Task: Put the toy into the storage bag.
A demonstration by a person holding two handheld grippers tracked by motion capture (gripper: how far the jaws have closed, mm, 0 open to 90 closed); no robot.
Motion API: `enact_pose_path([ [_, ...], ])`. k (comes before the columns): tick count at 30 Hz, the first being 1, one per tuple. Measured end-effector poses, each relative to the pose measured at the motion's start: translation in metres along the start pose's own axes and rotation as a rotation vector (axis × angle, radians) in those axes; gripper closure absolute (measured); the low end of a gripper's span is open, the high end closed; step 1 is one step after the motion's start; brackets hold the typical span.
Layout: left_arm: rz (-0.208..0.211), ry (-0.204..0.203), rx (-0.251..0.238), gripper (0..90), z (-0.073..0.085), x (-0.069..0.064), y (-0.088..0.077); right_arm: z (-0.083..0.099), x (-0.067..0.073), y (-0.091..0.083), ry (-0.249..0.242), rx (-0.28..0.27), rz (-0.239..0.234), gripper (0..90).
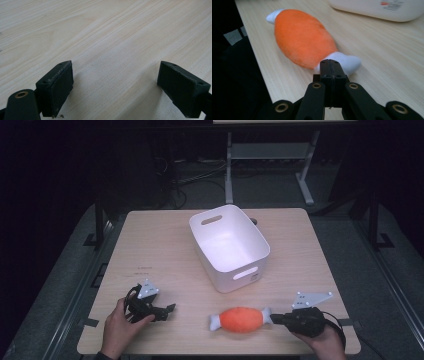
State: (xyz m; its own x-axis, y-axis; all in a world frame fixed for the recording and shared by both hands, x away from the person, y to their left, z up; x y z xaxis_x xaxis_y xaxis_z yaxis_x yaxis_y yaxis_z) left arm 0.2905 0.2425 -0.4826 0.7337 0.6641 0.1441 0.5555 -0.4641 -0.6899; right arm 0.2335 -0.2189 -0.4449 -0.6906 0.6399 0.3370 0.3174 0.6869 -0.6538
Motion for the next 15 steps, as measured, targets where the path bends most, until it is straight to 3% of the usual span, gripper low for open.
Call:
enact_pose_path([
  [4,0.0,0.0,0.001,12.5,0.0,0.0,0.0,0.0,0.006,0.008,-0.014,0.031,-0.014,89.7],
  [15,0.0,0.0,0.001,12.5,0.0,0.0,0.0,0.0,0.003,0.015,-0.019,0.053,0.004,89.7],
])
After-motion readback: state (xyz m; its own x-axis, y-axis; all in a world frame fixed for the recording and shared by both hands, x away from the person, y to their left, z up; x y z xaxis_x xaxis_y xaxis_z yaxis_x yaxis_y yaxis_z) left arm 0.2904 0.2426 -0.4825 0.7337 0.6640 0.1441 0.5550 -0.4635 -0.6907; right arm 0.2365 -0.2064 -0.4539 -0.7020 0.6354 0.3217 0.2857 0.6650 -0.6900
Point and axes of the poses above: each handheld gripper's, and its own axes: y roughly forward along the jaws, z roughly out of its underside, x roughly to its left, the point moved 1 cm from there along y, roughly forward along the jaws, and after that the axes turned 11 degrees about y, right-handed, at the moved point
